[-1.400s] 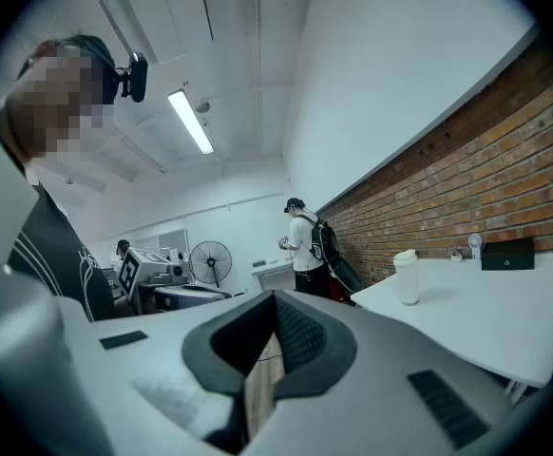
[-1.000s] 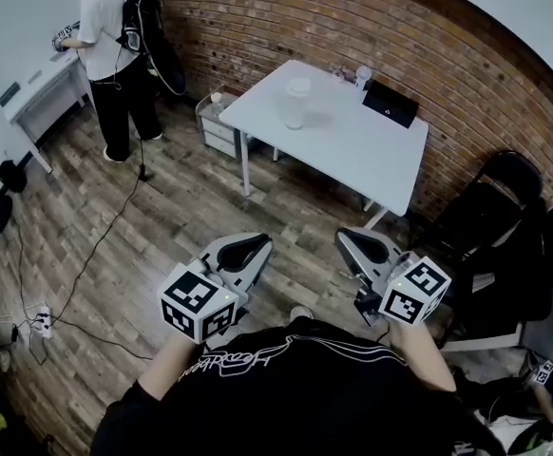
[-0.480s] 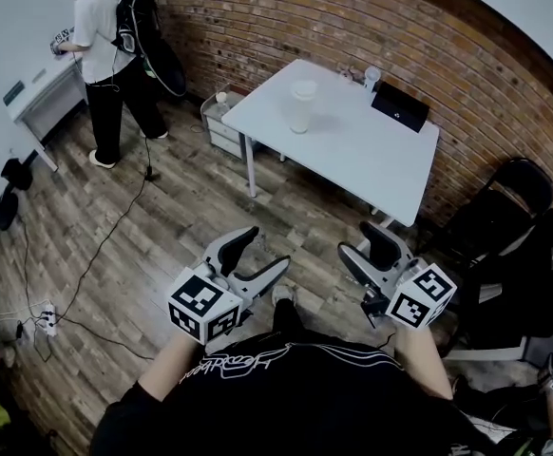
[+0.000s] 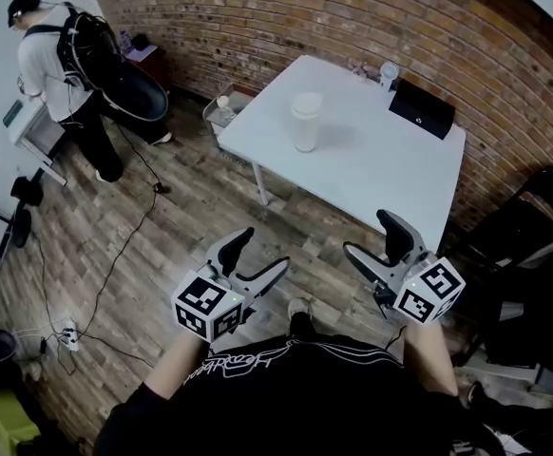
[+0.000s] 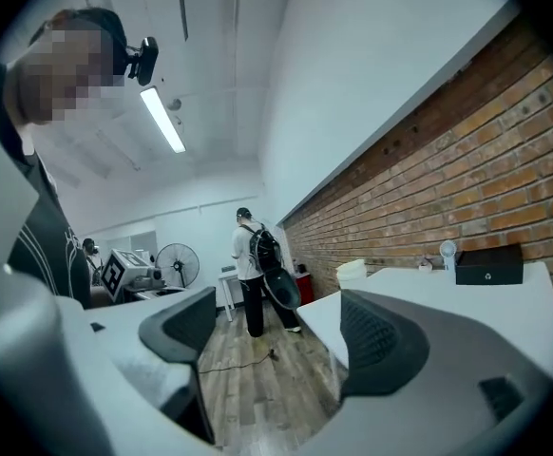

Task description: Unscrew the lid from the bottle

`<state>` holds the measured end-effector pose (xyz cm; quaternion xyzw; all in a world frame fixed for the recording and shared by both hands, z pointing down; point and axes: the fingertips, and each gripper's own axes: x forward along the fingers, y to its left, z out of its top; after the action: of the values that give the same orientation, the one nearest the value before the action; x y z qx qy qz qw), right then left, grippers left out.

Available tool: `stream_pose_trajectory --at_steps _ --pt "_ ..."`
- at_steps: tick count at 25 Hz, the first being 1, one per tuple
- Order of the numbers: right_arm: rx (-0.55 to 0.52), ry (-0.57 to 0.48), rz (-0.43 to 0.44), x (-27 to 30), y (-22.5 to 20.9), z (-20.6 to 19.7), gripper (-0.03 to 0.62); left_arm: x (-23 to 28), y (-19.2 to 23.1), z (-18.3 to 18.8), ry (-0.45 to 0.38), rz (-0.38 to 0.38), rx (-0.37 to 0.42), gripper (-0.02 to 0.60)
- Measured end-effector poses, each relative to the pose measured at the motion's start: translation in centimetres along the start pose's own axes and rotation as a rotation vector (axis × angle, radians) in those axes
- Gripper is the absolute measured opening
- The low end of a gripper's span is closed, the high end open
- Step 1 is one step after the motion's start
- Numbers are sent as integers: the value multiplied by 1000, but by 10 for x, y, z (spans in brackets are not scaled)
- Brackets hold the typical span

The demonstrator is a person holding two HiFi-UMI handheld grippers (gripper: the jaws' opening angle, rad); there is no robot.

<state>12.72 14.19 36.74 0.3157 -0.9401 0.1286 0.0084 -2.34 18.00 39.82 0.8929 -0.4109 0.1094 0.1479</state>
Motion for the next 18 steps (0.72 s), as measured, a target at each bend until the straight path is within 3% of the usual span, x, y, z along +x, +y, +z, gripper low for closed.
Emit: stream_pose_trajectory --at_steps 7,18 --pt "-27 3 -43 42 -86 18 408 86 56 26 -8 -1 42 374" --pt "-95 40 -28 119 -127 41 417 160 131 36 29 5 76 380"
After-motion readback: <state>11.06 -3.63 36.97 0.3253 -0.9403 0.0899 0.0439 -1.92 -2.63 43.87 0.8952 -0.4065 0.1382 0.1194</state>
